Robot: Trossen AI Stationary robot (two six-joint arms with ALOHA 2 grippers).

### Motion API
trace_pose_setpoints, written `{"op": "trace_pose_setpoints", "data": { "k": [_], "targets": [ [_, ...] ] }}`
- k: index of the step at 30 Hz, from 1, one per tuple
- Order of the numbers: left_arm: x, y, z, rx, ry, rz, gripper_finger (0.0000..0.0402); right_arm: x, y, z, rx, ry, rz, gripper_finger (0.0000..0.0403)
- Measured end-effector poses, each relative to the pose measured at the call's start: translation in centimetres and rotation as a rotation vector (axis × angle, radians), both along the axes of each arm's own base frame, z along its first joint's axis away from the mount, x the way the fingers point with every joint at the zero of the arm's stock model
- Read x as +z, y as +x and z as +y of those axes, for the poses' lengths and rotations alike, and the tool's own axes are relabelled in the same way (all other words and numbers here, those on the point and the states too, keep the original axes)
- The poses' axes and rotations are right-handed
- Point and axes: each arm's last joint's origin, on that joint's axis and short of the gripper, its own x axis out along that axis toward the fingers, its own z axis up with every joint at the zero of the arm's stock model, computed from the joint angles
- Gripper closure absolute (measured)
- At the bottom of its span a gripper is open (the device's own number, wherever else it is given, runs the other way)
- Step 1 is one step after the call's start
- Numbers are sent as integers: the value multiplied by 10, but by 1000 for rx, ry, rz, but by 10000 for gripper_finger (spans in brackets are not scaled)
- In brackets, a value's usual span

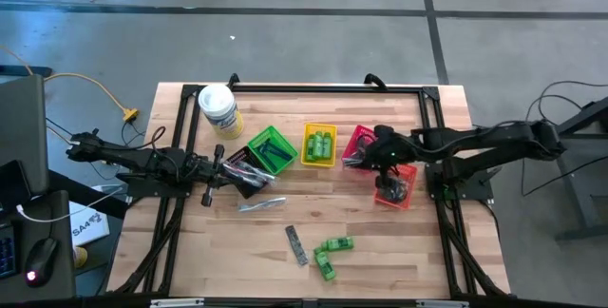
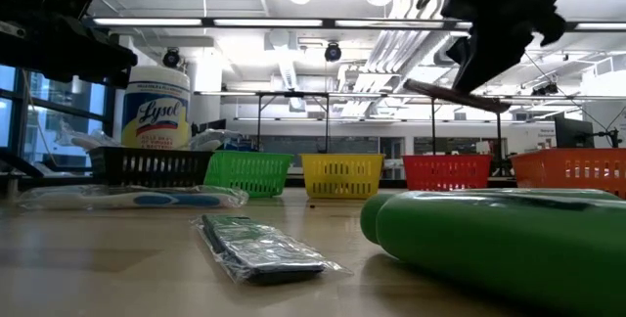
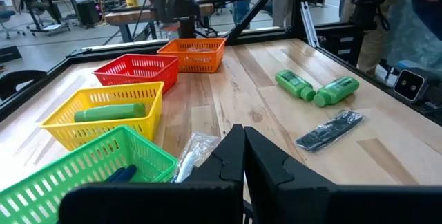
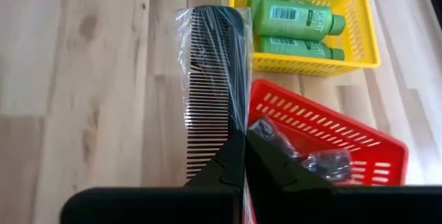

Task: Pick & Place Travel size toiletries
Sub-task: Put the top black hair comb into the red bin

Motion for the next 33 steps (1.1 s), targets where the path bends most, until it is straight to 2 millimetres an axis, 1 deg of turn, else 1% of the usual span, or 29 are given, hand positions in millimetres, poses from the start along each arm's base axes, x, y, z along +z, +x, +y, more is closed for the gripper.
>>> {"op": "trace_pose_setpoints", "data": {
  "k": [4, 11, 15, 18, 23, 33],
  "targets": [
    [0, 0, 0, 0, 0, 0, 402, -3, 3, 0, 42, -42, 17, 401],
    [0, 0, 0, 0, 0, 0, 402, -1, 6, 4, 60, -28, -21, 401],
    [0, 0, 0, 0, 0, 0, 402, -2, 5, 7, 76, -37, -3, 401],
    [0, 0, 0, 0, 0, 0, 402, -2, 4, 8, 84, -77, 7, 401],
    [0, 0, 0, 0, 0, 0, 402, -2, 5, 10, 160, -134, 15, 401],
    [0, 0, 0, 0, 2, 0, 402, -2, 4, 6, 298, -330, 57, 401]
  ]
}}
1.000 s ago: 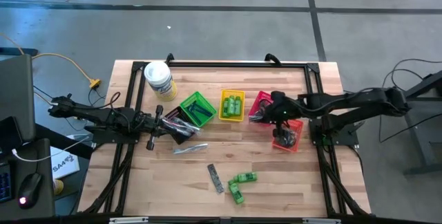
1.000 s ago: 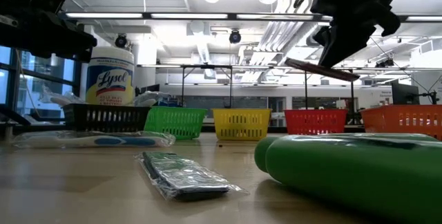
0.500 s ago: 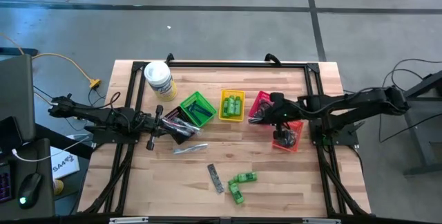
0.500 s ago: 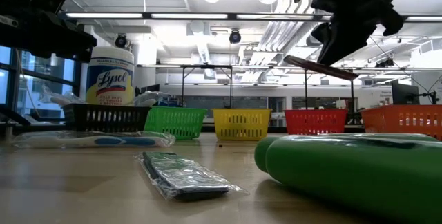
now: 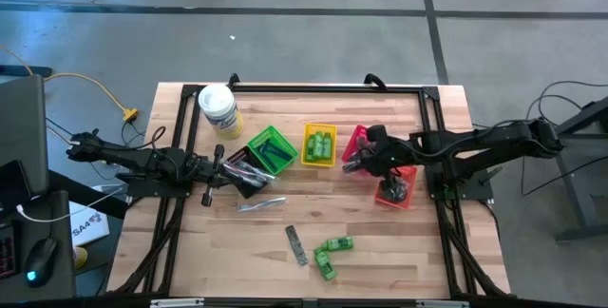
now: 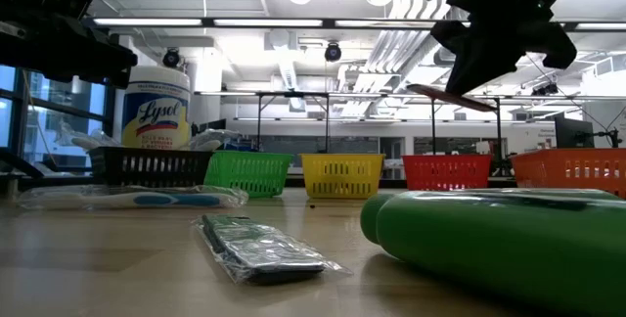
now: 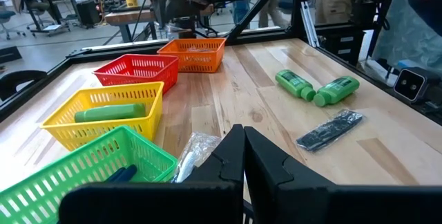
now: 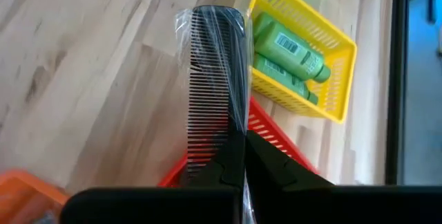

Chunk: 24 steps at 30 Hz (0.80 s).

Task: Pick & Place Travel size toiletries
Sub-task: Put the top black hair comb into the red bin

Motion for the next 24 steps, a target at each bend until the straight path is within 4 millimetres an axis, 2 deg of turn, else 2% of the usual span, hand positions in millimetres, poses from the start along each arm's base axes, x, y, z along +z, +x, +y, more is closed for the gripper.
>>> {"op": "trace_pose_setpoints", "data": {
  "k": [6, 12, 17, 24],
  "targets": [
    [0, 0, 0, 0, 2, 0, 402, 0, 0, -6, 57, -47, 19, 401],
    [0, 0, 0, 0, 2, 0, 402, -2, -2, -24, 53, -53, 49, 401],
    [0, 0, 0, -1, 6, -1, 402, -10, -2, -44, 46, 46, 89, 401],
    [0, 0, 0, -3, 22, -3, 402, -32, 5, -70, 32, 29, 194, 401]
  ]
}}
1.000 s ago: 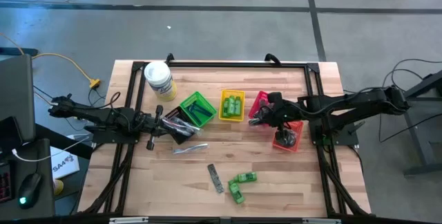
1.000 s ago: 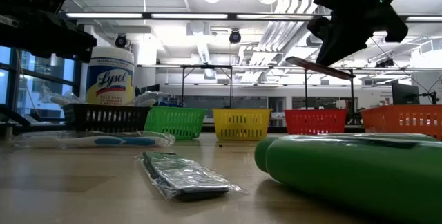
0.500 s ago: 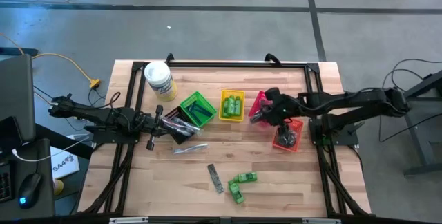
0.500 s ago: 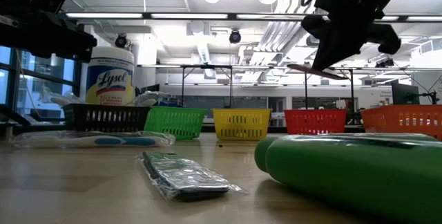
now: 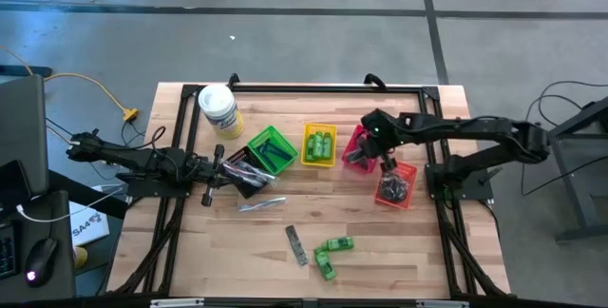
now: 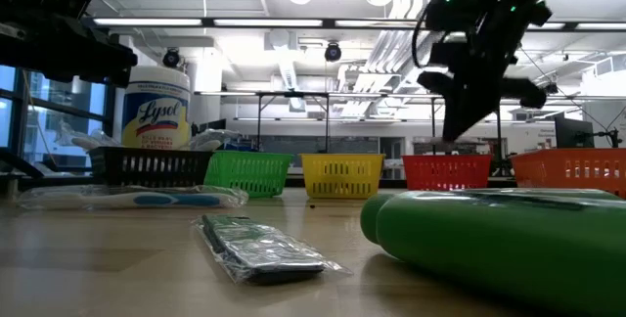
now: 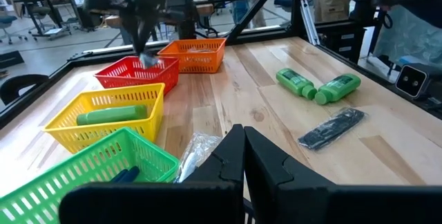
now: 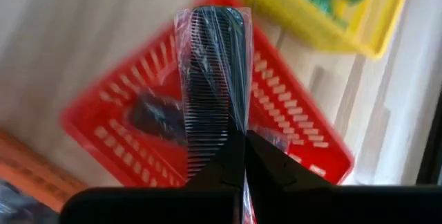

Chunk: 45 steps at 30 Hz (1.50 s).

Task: Pick & Place Travel size toiletries
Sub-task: Put the top black hair comb into the red bin

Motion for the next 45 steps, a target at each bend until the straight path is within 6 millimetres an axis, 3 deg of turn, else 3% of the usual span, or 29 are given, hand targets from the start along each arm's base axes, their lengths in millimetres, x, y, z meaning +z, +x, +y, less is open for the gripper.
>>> {"op": "trace_pose_setpoints", "data": {
  "k": [12, 26, 37, 45],
  "targets": [
    [0, 0, 0, 0, -1, 0, 402, -25, 2, -28, -11, -28, 114, 400],
    [0, 0, 0, 0, 0, 0, 402, -29, 16, -21, 94, -143, 111, 400],
    [0, 0, 0, 0, 2, 0, 402, -30, 19, -19, 135, -79, 68, 400],
    [0, 0, 0, 0, 1, 0, 402, -49, 24, -21, 141, -41, 128, 400]
  ]
}}
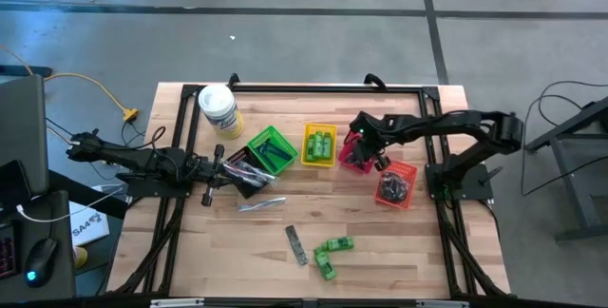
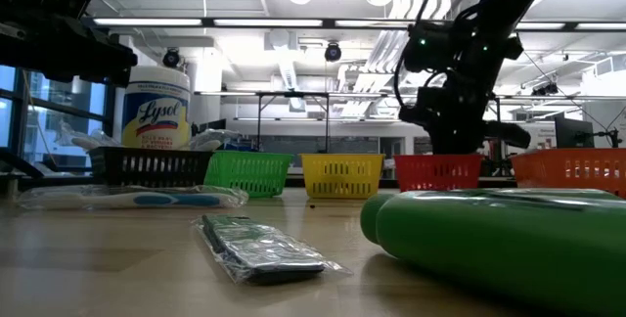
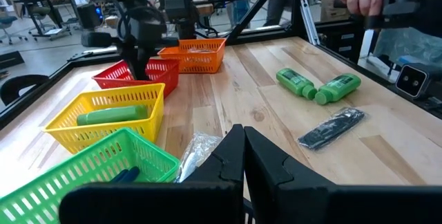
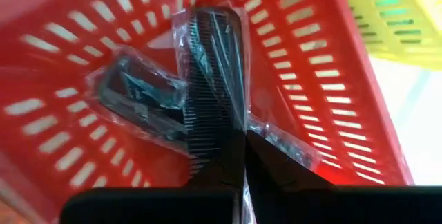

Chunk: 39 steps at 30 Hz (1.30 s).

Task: Pick & Place Travel size toiletries
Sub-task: Put the top black hair comb into the red bin, then put the right green bottle shampoo into the yellow bin

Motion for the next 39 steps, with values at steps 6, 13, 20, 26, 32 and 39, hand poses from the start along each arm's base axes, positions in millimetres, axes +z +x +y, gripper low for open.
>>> {"op": "trace_pose_setpoints", "data": {
  "k": [6, 13, 20, 26, 32, 39],
  "targets": [
    [0, 0, 0, 0, 0, 0, 402, -3, 2, -3, -64, -31, 0, 400],
    [0, 0, 0, 0, 0, 0, 402, -3, 4, 4, -60, -11, -2, 379],
    [0, 0, 0, 0, -1, 0, 402, -3, 6, 9, -60, -66, 11, 310],
    [0, 0, 0, 0, -1, 0, 402, 8, 7, 22, -61, -173, 3, 258],
    [0, 0, 0, 0, -1, 0, 402, 43, 0, 43, -51, -269, -135, 234],
    [0, 0, 0, 0, 1, 0, 402, 103, -27, 83, -361, -176, -558, 244]
  ]
}}
